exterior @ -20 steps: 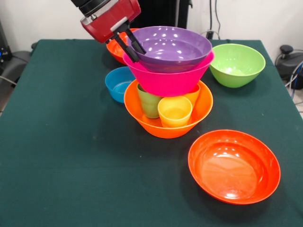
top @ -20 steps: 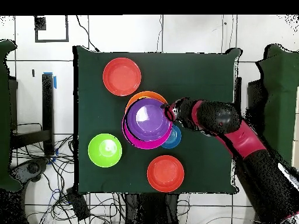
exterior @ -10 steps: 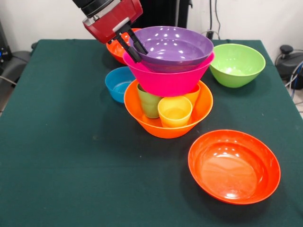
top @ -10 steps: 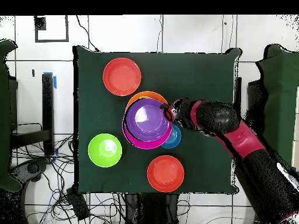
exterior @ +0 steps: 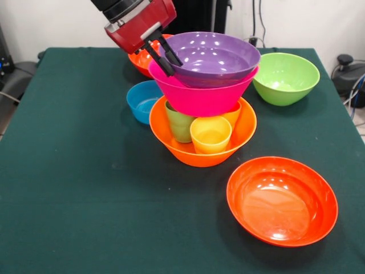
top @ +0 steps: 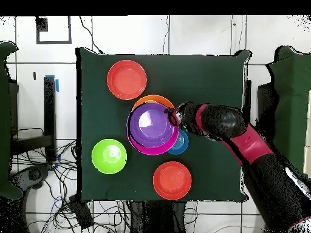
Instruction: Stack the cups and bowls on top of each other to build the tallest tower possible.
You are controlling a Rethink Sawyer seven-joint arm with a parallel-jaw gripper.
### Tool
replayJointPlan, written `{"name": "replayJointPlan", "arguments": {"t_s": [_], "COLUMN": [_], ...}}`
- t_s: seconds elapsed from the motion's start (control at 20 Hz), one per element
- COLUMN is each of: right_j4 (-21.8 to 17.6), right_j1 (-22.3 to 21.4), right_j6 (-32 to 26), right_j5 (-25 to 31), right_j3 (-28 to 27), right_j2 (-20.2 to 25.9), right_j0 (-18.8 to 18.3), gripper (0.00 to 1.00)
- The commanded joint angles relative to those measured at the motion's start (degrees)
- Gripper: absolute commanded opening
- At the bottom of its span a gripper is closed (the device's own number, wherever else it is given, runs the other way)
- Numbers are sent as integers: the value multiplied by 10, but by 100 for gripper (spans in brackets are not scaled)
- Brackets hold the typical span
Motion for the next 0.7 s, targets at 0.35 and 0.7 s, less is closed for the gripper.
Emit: {"name": "replayJointPlan", "arguments": {"t_s": [0.35, 0.7], "right_j4": [-13, -19], "right_j1": [64, 71], "right_j6": [46, 37], "right_j5": [4, 21], "right_j3": [-46, -67], "right_j2": [14, 11], "right_j0": [38, 42], "gripper": [0, 0]}}
